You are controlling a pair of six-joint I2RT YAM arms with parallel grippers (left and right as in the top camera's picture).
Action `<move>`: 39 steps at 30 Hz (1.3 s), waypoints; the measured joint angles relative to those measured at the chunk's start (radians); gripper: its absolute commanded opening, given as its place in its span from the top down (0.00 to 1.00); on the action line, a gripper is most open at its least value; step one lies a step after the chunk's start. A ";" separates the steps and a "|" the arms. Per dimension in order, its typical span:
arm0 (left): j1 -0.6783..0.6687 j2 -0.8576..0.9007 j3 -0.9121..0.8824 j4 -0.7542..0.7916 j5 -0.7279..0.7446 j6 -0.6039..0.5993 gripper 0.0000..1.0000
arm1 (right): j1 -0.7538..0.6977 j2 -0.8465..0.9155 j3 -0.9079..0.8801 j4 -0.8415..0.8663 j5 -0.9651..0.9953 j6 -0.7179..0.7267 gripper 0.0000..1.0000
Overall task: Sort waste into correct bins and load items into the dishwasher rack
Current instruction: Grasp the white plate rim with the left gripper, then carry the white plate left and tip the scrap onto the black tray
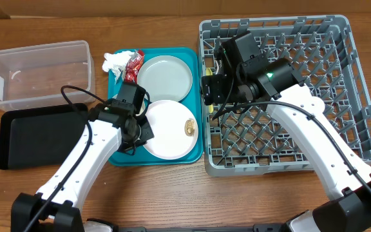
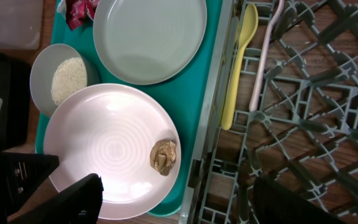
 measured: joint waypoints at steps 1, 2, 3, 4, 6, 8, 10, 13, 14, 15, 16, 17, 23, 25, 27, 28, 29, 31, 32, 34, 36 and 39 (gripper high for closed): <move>0.000 -0.008 0.000 -0.003 0.000 0.000 0.96 | 0.000 0.000 0.000 -0.002 0.000 0.000 0.19; 0.003 -0.018 0.000 -0.009 0.000 0.000 0.96 | 0.000 0.000 0.000 -0.002 0.000 0.000 0.19; 0.010 -0.057 0.000 -0.026 0.000 0.000 0.96 | 0.000 0.000 0.000 -0.005 0.000 0.000 0.19; 0.017 -0.077 0.000 -0.030 0.000 0.000 0.96 | 0.000 0.000 0.000 -0.005 0.000 0.000 0.19; 0.038 -0.129 0.000 -0.059 0.000 0.003 0.96 | 0.000 0.000 0.000 -0.005 0.000 0.000 0.19; 0.059 -0.182 0.001 -0.083 -0.006 0.013 0.96 | 0.000 0.000 0.000 -0.005 0.000 0.000 0.19; 0.086 -0.239 0.004 -0.112 -0.023 0.022 0.96 | 0.000 0.000 0.000 -0.005 0.000 0.000 0.19; 0.141 -0.298 0.006 -0.159 -0.055 0.037 0.96 | 0.000 0.000 0.000 -0.006 0.000 0.000 0.19; 0.167 -0.309 0.006 -0.171 -0.064 0.047 0.96 | 0.000 0.000 0.000 -0.006 0.000 0.000 0.19; 0.190 -0.315 0.006 -0.180 -0.071 0.053 0.96 | 0.000 0.000 0.000 -0.006 0.000 0.000 0.19; 0.209 -0.320 0.006 -0.184 -0.077 0.060 0.96 | 0.000 0.000 0.000 -0.006 0.000 0.000 0.19; 0.240 -0.325 0.007 -0.193 -0.081 0.072 0.96 | 0.000 0.000 0.000 -0.008 0.000 0.000 0.19; 0.428 -0.351 0.058 -0.275 -0.100 0.161 0.96 | 0.000 0.000 0.000 -0.017 0.000 0.000 0.19; 0.490 -0.360 0.113 -0.308 -0.108 0.192 0.96 | 0.000 0.000 0.000 -0.018 0.000 0.000 0.19; 0.532 -0.366 0.147 -0.332 -0.120 0.214 0.96 | 0.000 0.000 0.000 -0.018 0.000 0.000 0.19; 0.560 -0.368 0.158 -0.339 -0.128 0.226 0.96 | 0.000 0.000 0.000 -0.018 0.000 0.000 0.19; 0.586 -0.368 0.162 -0.343 -0.134 0.235 0.96 | 0.000 0.000 0.000 -0.019 0.000 0.000 0.19; 0.640 -0.368 0.163 -0.346 -0.142 0.245 0.96 | 0.000 0.000 0.000 -0.021 0.000 0.000 0.19; 0.659 -0.368 0.163 -0.346 -0.144 0.249 0.96 | 0.000 0.000 0.000 -0.021 0.000 0.001 0.19; 0.699 -0.368 0.163 -0.346 -0.147 0.255 0.96 | 0.000 0.000 0.000 -0.021 0.000 0.001 0.19; 0.732 -0.368 0.163 -0.346 -0.149 0.258 0.96 | 0.000 0.000 0.000 -0.021 0.000 0.000 0.19; 0.786 -0.368 0.163 -0.346 -0.150 0.258 0.96 | 0.000 0.000 0.000 -0.024 0.000 0.000 0.19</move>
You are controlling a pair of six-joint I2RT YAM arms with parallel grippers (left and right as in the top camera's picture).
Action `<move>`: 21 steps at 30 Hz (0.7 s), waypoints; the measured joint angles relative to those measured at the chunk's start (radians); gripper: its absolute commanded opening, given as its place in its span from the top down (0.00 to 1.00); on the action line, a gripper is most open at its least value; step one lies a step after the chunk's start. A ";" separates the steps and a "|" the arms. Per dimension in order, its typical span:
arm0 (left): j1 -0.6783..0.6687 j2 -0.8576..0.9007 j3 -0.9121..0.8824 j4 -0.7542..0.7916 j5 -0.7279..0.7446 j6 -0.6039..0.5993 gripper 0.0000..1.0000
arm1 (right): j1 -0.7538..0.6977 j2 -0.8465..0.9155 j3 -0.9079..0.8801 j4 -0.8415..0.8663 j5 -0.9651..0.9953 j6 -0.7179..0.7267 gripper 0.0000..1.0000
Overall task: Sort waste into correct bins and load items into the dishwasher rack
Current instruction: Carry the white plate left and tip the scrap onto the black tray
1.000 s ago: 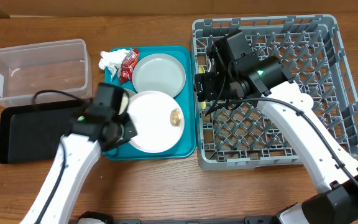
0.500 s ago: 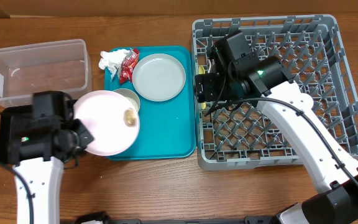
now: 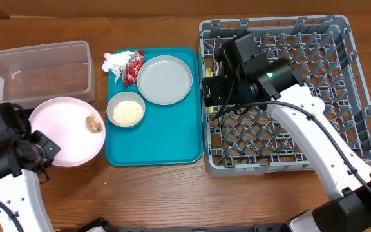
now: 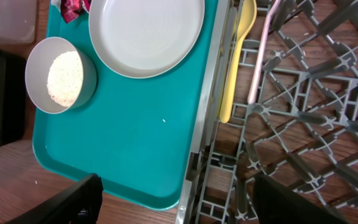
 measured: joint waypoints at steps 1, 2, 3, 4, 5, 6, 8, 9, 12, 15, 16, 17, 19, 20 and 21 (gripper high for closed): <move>0.011 0.000 0.000 0.000 -0.003 0.000 0.96 | 0.000 0.000 0.000 0.000 0.000 0.000 0.19; 0.033 0.000 0.000 0.000 -0.010 -0.001 0.96 | 0.000 0.000 0.000 0.000 0.000 0.000 0.19; 0.054 0.000 0.000 0.000 -0.023 -0.002 0.96 | 0.000 0.000 0.000 0.000 0.000 0.000 0.19; 0.062 0.000 0.000 0.000 -0.030 -0.005 0.96 | 0.000 0.000 0.000 0.000 0.000 0.000 0.18; 0.081 0.000 0.000 0.000 -0.056 -0.010 0.96 | 0.000 0.000 0.000 0.000 0.000 0.000 0.18; 0.088 0.000 0.000 0.000 -0.078 -0.022 0.96 | 0.000 0.000 0.000 -0.001 0.000 0.000 0.18; 0.095 0.000 0.000 0.002 -0.127 -0.041 0.96 | 0.000 0.000 0.000 -0.002 0.000 0.000 0.18; 0.095 0.002 0.000 0.005 -0.156 -0.051 0.96 | 0.000 0.000 0.000 -0.003 0.000 0.000 0.18; 0.095 0.023 0.000 0.011 -0.240 -0.081 0.96 | 0.000 0.000 0.000 -0.014 -0.009 0.000 0.18; 0.095 0.057 0.000 0.050 -0.301 -0.100 0.96 | 0.000 0.000 0.000 -0.019 -0.021 0.000 0.18; 0.095 0.074 0.000 0.069 -0.323 -0.106 0.96 | 0.000 0.000 0.000 -0.019 -0.025 0.000 0.18; 0.095 0.091 0.000 0.087 -0.340 -0.109 0.96 | 0.000 0.000 0.000 -0.019 -0.028 0.000 0.18; 0.095 0.127 0.000 0.114 -0.364 -0.111 0.96 | 0.000 0.000 0.000 -0.019 -0.031 0.000 0.18; 0.094 0.148 0.000 0.133 -0.383 -0.111 0.96 | 0.000 0.000 0.000 -0.019 -0.032 0.000 0.18; 0.094 0.163 0.000 0.147 -0.398 -0.111 0.96 | 0.000 0.000 0.000 -0.019 -0.035 0.000 0.18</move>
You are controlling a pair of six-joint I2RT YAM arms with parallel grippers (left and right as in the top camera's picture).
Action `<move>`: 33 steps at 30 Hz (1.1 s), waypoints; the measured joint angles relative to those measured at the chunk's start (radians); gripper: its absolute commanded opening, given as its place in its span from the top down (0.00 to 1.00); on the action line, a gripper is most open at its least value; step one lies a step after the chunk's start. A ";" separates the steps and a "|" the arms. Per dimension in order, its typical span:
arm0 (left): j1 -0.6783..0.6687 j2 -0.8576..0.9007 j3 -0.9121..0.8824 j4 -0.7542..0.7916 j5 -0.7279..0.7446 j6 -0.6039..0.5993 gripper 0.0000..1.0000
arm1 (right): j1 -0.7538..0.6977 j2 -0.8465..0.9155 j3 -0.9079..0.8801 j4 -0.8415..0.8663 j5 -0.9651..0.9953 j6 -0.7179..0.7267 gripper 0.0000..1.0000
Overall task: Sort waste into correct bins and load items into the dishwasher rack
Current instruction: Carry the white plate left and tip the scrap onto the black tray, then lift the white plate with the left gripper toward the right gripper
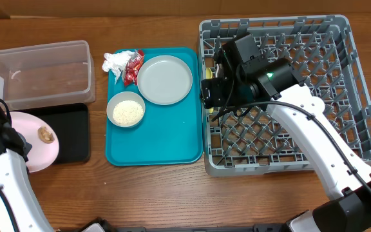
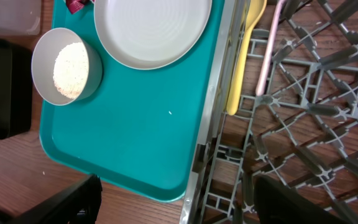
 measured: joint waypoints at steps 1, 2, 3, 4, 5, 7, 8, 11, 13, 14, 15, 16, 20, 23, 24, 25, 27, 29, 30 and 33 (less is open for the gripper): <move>0.000 0.018 0.000 0.013 -0.016 0.000 0.96 | 0.000 0.000 0.000 0.000 0.000 0.000 0.18; -0.003 0.034 0.000 0.024 -0.039 0.000 0.96 | 0.000 0.000 0.000 0.000 0.000 0.000 0.18; -0.008 0.042 0.000 0.031 -0.056 0.000 0.96 | 0.000 0.000 0.000 -0.002 0.000 0.000 0.18; -0.022 0.049 0.000 0.036 -0.096 0.000 0.96 | 0.000 0.000 0.000 -0.006 0.000 0.000 0.18; -0.029 0.050 0.000 0.037 -0.111 0.000 0.96 | 0.000 0.000 0.000 -0.008 0.000 0.000 0.18; -0.050 0.050 0.000 0.037 -0.169 -0.003 0.96 | 0.000 0.000 0.000 -0.009 0.000 0.000 0.18; -0.068 0.050 0.000 0.039 -0.205 -0.003 0.96 | 0.000 0.000 0.000 -0.010 0.000 0.000 0.18; -0.113 0.050 0.000 0.051 -0.293 -0.003 0.96 | 0.000 0.000 0.000 -0.012 0.000 0.000 0.18; -0.143 0.050 0.000 0.068 -0.346 -0.003 0.96 | 0.000 0.000 0.000 -0.016 -0.001 0.000 0.18; -0.158 0.050 0.000 0.082 -0.368 0.000 0.96 | 0.000 0.000 0.000 -0.018 0.000 0.000 0.18; -0.170 0.051 0.000 0.099 -0.386 0.006 0.96 | 0.000 0.000 0.000 -0.019 0.000 0.000 0.18; -0.182 0.053 0.000 0.113 -0.405 0.010 0.96 | 0.000 0.000 0.000 -0.023 0.000 0.000 0.18; -0.199 0.065 0.000 0.131 -0.471 0.036 0.96 | 0.000 0.000 0.000 -0.027 0.000 0.000 0.18; -0.206 0.066 0.000 0.181 -0.507 0.074 0.96 | 0.000 0.000 0.000 -0.027 -0.001 0.000 0.18; -0.209 0.066 0.000 0.200 -0.512 0.092 0.96 | 0.000 0.000 0.000 -0.027 -0.001 0.000 0.18; -0.214 0.066 0.000 0.215 -0.520 0.105 0.96 | 0.000 0.000 0.000 -0.027 0.000 0.000 0.18; -0.224 0.067 0.000 0.218 -0.522 0.120 0.96 | 0.000 0.000 0.000 -0.028 -0.001 0.000 0.18; -0.249 0.084 0.000 0.218 -0.525 0.144 0.96 | 0.000 0.000 0.000 -0.027 0.000 0.000 0.18; -0.266 0.098 0.001 0.216 -0.532 0.150 0.96 | 0.000 0.000 0.000 -0.028 -0.001 0.000 0.18; -0.341 0.173 0.003 0.216 -0.583 0.172 0.96 | 0.000 0.000 0.000 -0.028 0.000 0.000 0.18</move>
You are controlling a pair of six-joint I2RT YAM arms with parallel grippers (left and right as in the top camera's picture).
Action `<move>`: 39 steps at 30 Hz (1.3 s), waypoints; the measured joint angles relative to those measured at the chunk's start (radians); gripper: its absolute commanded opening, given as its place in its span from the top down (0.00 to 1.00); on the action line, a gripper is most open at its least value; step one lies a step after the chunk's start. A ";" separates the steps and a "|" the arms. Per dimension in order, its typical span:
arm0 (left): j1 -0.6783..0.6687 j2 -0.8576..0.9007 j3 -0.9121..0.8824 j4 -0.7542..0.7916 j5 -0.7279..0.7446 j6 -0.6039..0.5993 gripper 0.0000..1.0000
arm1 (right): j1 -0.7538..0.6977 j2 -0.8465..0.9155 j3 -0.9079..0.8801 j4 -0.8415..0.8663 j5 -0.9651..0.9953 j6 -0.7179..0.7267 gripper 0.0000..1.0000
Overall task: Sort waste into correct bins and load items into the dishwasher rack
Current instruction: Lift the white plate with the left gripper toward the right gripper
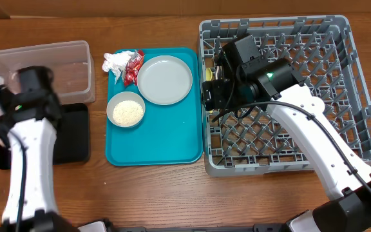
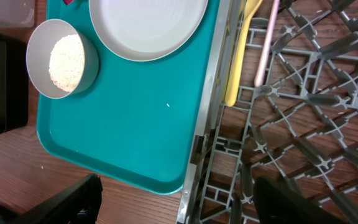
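The teal tray (image 1: 172, 142) holds a pale green plate (image 1: 165, 78), a small bowl of rice (image 1: 126, 113), crumpled white tissue (image 1: 113, 61) and a red wrapper (image 1: 133, 66). My left arm (image 1: 34, 96) is blurred above the black bin (image 1: 73, 132). A pale pink blur at the far left edge is the pink plate, apparently in the left gripper, whose fingers are hidden. My right gripper (image 2: 185, 202) is open and empty over the left rim of the grey rack (image 1: 314, 84). A yellow spoon (image 2: 235, 68) and a pink utensil (image 2: 265, 43) lie in the rack.
A clear plastic bin (image 1: 40, 71) stands at the back left, just behind the black bin. The rack fills the right half of the wooden table, tight against the tray's right side.
My left arm has swung from the near left to above the black bin, and the pink plate is now only a blur at the left edge. The right gripper has barely shifted.
First my left gripper was at the pink plate, which lay on the tray with a food scrap on it. Then the plate hung left of the tray, uncovering the bowl of rice. Later it was at the black bin's left end, and now it blurs there.
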 measured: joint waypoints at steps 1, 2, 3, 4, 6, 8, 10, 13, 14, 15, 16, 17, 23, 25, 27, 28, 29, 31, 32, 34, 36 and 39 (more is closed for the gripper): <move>-0.026 0.036 0.000 0.000 -0.018 0.007 0.96 | 0.000 0.000 0.000 0.000 0.000 0.000 0.18; -0.040 0.058 0.001 -0.003 -0.029 0.013 0.96 | 0.000 0.000 0.000 0.000 0.000 0.000 0.18; -0.064 0.088 0.001 -0.008 -0.051 0.018 0.96 | 0.000 0.000 0.000 -0.002 0.000 0.000 0.18; -0.081 0.109 0.001 -0.013 -0.066 0.021 0.96 | 0.000 0.000 0.000 -0.003 0.000 0.001 0.18; -0.114 0.141 0.001 -0.012 -0.096 0.021 0.96 | 0.000 0.000 0.000 -0.003 0.000 0.000 0.18; -0.138 0.145 0.001 -0.013 -0.115 0.021 0.96 | 0.000 0.000 0.000 -0.003 0.000 0.001 0.18; -0.146 0.139 0.001 -0.013 -0.126 0.021 0.96 | 0.000 0.000 0.000 -0.005 0.000 0.001 0.18; -0.146 0.117 0.001 -0.014 -0.121 0.022 0.96 | 0.000 0.000 0.000 -0.004 0.000 0.000 0.19; -0.146 0.097 0.001 -0.014 -0.111 0.022 0.96 | 0.000 0.000 0.000 -0.005 0.000 0.001 0.21; -0.146 0.076 0.001 -0.016 -0.096 0.022 0.96 | 0.000 0.000 0.000 -0.005 0.000 0.000 0.21; -0.146 0.053 0.001 -0.021 -0.082 0.021 0.96 | 0.000 0.000 0.000 -0.006 0.000 -0.001 0.22; -0.146 0.007 0.001 -0.032 -0.060 0.022 0.96 | 0.000 0.000 0.000 -0.005 0.000 0.000 0.22; -0.145 -0.223 0.006 -0.049 0.222 0.084 0.96 | 0.000 -0.005 0.000 -0.013 0.024 -0.020 0.22; -0.145 -0.270 0.016 -0.056 0.346 0.109 0.96 | 0.000 -0.019 0.000 -0.013 0.022 -0.023 0.22; -0.145 -0.318 0.032 -0.056 0.509 0.129 0.96 | 0.000 -0.047 0.008 -0.014 0.017 -0.026 0.19; -0.145 -0.343 0.041 -0.051 0.608 0.142 0.96 | 0.000 -0.064 0.018 -0.014 0.015 -0.026 0.19; -0.145 -0.357 0.048 -0.044 0.685 0.148 0.96 | 0.000 -0.091 0.032 -0.012 0.006 -0.029 0.18; -0.145 -0.378 0.052 -0.006 0.864 0.148 0.96 | 0.000 -0.147 0.052 -0.002 -0.024 -0.051 0.17; -0.145 -0.378 0.053 0.016 0.938 0.147 0.96 | 0.000 -0.165 0.058 0.002 -0.037 -0.057 0.17; -0.145 -0.377 0.053 0.067 1.064 0.137 0.96 | 0.000 -0.209 0.066 0.006 -0.084 -0.071 0.18; -0.145 -0.376 0.053 0.110 1.191 0.115 0.96 | 0.000 -0.233 0.071 0.008 -0.135 -0.078 0.19; -0.145 -0.374 0.053 0.170 1.352 0.076 0.96 | 0.000 -0.235 0.071 0.037 -0.200 -0.087 0.23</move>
